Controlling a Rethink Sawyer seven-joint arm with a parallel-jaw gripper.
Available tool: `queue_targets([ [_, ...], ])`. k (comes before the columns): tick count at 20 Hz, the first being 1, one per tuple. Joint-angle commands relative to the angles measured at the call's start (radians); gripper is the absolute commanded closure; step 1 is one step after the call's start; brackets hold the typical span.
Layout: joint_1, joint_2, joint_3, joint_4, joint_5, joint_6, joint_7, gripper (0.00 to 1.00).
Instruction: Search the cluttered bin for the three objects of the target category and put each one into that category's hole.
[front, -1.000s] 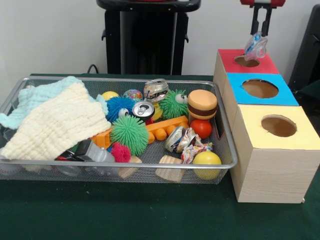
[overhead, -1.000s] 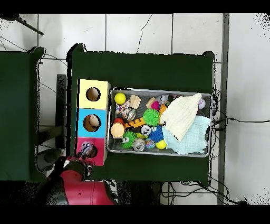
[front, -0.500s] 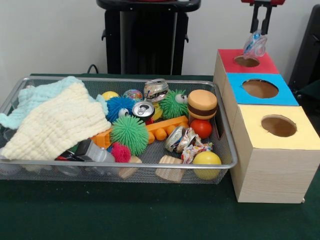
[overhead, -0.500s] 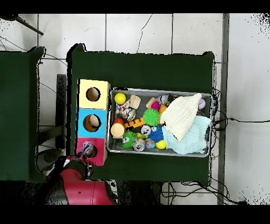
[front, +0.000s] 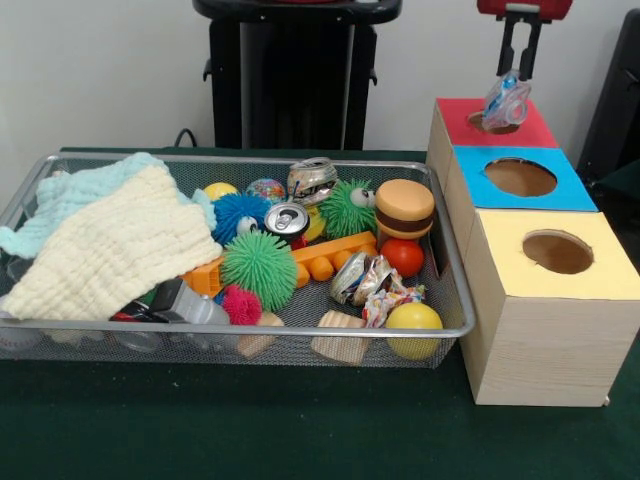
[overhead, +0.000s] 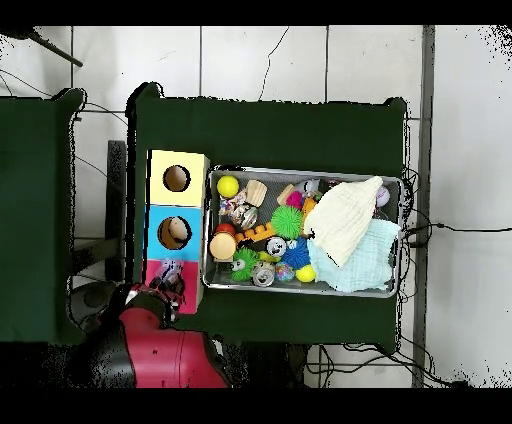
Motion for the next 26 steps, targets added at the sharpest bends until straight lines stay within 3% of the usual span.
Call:
queue_targets([
  [1,-0.021,0.075,0.006,-0.099,0.048,0.018,0.19,1.0],
  [7,-0.001,0.11,-0.008,-0.143,0.057,0.02,0.202,1.0],
  [13,0.016,0.106,-0.038,-0.19,0.062,0.088,0.206,1.0],
  [26,0.078,0.16,-0.076,-0.235,0.102,0.09,0.226,1.0],
])
